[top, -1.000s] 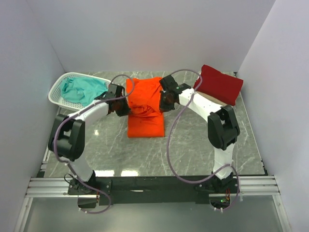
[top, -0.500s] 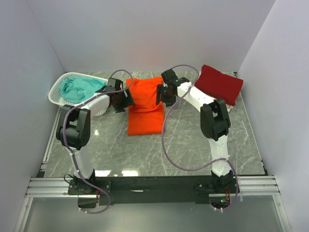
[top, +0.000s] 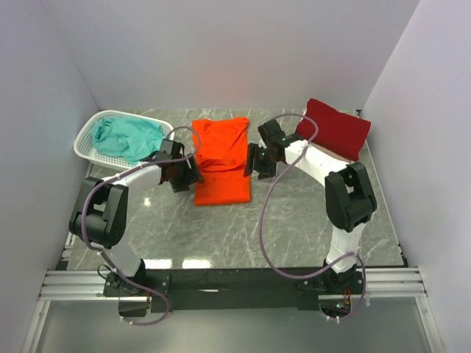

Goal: Fold and stack the t-shirts
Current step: Fold the tshirt

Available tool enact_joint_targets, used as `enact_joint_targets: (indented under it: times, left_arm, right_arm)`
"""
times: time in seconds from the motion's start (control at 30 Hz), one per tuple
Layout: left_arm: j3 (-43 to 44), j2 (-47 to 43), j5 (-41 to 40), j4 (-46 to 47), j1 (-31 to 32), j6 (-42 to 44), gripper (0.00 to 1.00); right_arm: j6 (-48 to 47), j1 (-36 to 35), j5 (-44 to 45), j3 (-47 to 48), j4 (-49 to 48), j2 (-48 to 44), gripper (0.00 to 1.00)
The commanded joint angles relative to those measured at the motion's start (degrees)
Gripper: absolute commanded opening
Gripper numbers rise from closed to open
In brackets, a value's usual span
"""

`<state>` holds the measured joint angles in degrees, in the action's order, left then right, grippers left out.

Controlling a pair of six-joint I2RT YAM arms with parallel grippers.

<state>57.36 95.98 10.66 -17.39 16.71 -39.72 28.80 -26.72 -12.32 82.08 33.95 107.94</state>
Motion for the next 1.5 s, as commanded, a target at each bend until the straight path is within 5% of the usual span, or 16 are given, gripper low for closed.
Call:
enact_joint_targets:
  times: [0.0, 0.43, 1.13, 1.47]
  left_arm:
    - [-3.22, -2.99, 0.6, 1.83, 1.83, -0.44, 0.7]
    - [-8.23, -3.52, -2.22, -0.01, 4.21, -2.02, 0.62]
    - [-10.96, -4.58, -3.36, -3.36, 6.41, -3.87, 0.48]
    - [-12.8, -2.3, 0.68, 2.27, 6.58, -4.4, 0.22]
  right_arm:
    - [2.31, -2.01, -3.24, -6.21, -5.47, -4.49, 0.63]
    - [4.07, -4.57, -5.26, -12.03, -7.23, -2.74, 0.46]
    - [6.27, -6.59, -2.98, -15.46, -6.27, -0.19, 0.4]
    - [6.19, -6.85, -2.89, -16.87, -10.22, 0.51, 0.33]
